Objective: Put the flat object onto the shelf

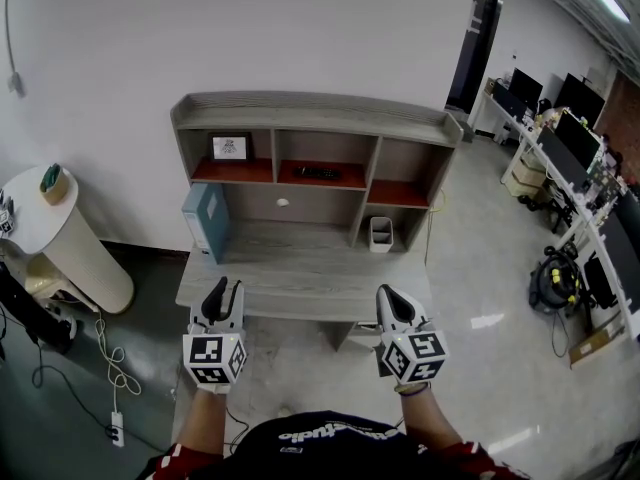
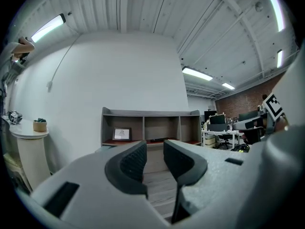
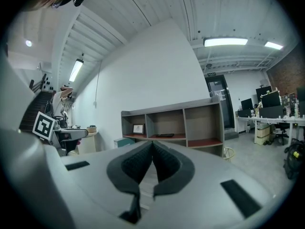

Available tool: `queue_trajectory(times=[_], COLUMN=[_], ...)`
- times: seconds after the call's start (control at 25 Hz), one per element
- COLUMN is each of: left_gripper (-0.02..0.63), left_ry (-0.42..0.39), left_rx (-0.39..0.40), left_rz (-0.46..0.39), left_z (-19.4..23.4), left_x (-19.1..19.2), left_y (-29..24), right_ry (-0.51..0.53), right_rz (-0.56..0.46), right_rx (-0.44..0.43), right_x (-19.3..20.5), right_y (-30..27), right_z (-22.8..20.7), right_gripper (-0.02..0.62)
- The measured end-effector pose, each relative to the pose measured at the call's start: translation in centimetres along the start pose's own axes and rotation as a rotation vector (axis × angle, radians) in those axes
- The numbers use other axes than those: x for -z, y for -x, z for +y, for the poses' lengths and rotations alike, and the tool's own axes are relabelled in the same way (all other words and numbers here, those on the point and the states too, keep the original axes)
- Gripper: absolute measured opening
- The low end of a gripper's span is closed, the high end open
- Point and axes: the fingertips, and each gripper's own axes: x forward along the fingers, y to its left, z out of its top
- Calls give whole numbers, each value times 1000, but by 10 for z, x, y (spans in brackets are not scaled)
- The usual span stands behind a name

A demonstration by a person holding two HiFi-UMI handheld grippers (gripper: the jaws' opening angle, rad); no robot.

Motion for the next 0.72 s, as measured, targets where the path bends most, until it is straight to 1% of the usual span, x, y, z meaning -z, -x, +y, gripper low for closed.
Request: queue_trajectory(times=[0.2, 0.32, 0.44, 0.6, 0.72], left_gripper=[48, 26, 9, 6, 6], left_ry=[1, 4, 3, -16, -11], left_rx=[-12, -22, -32, -44, -43], left_rz=[1, 4, 6, 18, 16], left_z=[1, 3, 5, 6, 6], left_x=[2, 0, 0, 2, 3], left_y=[4, 5, 7, 7, 7], right_ry=[2, 4, 4, 9, 21], right_rz=[0, 3, 4, 1, 2], right_rx=[-4, -6, -6, -6, -5], right_x=[2, 1, 1, 1, 1], right_y=[0, 0, 1, 1, 0], right_z=[2, 2, 3, 3, 4], right_gripper=[-2, -2, -2, -2, -2])
